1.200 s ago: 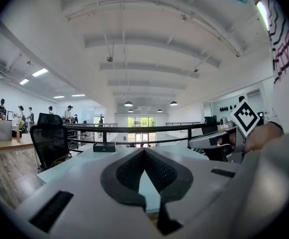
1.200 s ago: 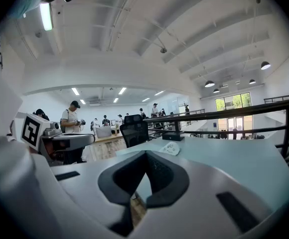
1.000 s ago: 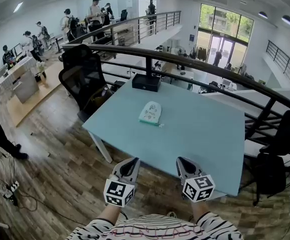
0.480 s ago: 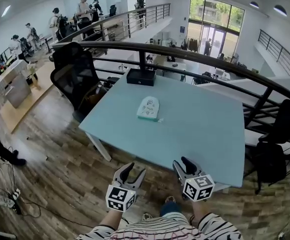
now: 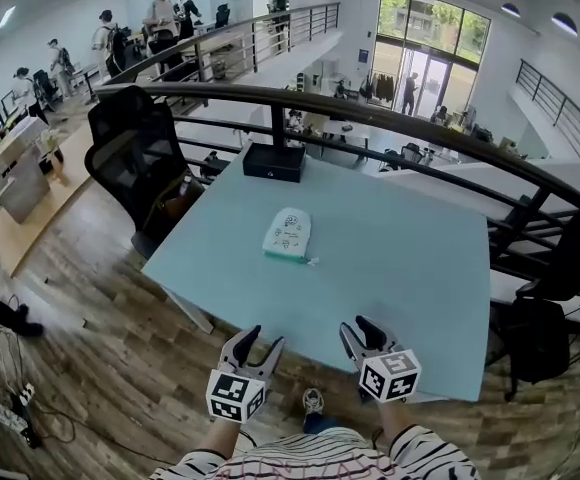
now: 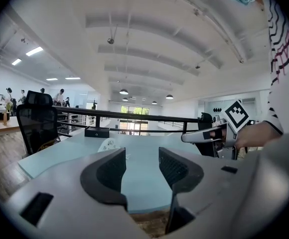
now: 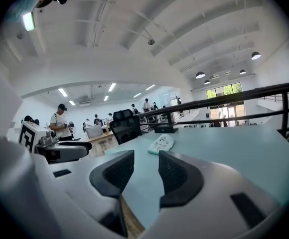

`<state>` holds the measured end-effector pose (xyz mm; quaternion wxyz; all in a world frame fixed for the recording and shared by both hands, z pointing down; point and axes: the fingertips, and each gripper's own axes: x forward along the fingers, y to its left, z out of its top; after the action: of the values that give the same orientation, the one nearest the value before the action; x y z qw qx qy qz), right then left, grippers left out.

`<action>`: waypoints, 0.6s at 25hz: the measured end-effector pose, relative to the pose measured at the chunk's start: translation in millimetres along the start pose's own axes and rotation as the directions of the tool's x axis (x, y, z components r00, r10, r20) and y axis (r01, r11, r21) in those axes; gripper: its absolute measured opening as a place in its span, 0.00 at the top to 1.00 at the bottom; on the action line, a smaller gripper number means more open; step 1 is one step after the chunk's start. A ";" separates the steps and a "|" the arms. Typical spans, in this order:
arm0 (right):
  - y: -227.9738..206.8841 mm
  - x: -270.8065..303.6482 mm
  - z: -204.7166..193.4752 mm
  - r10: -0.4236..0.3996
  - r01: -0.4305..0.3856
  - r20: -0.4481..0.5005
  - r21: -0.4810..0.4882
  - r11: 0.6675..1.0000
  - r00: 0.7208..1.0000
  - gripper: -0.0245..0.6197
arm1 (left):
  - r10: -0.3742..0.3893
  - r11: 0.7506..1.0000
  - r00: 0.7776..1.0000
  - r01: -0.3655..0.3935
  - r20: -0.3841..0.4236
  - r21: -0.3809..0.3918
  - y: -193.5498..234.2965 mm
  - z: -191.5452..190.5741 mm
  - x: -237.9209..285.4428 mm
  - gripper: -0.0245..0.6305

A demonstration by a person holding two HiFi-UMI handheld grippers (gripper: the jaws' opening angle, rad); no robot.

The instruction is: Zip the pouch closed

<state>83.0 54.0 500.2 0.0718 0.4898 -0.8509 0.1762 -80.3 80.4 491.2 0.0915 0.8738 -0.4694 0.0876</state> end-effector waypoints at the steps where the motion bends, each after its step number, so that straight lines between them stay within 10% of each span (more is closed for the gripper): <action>1: -7.7 6.1 3.8 0.001 -0.001 0.000 -0.002 1.000 1.000 0.71 | 0.002 1.000 1.000 -0.002 0.001 0.000 2.4 3.5 10.1 0.68; 15: -99.3 96.2 35.6 0.078 -0.079 -0.047 -0.028 0.996 0.996 0.71 | 0.099 0.995 0.995 -0.099 -0.018 -0.021 38.9 22.6 120.0 0.68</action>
<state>121.0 -82.4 518.4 0.0916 0.4506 -0.8701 0.1773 -46.1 -42.7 501.1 0.1004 0.8477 -0.5122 0.0944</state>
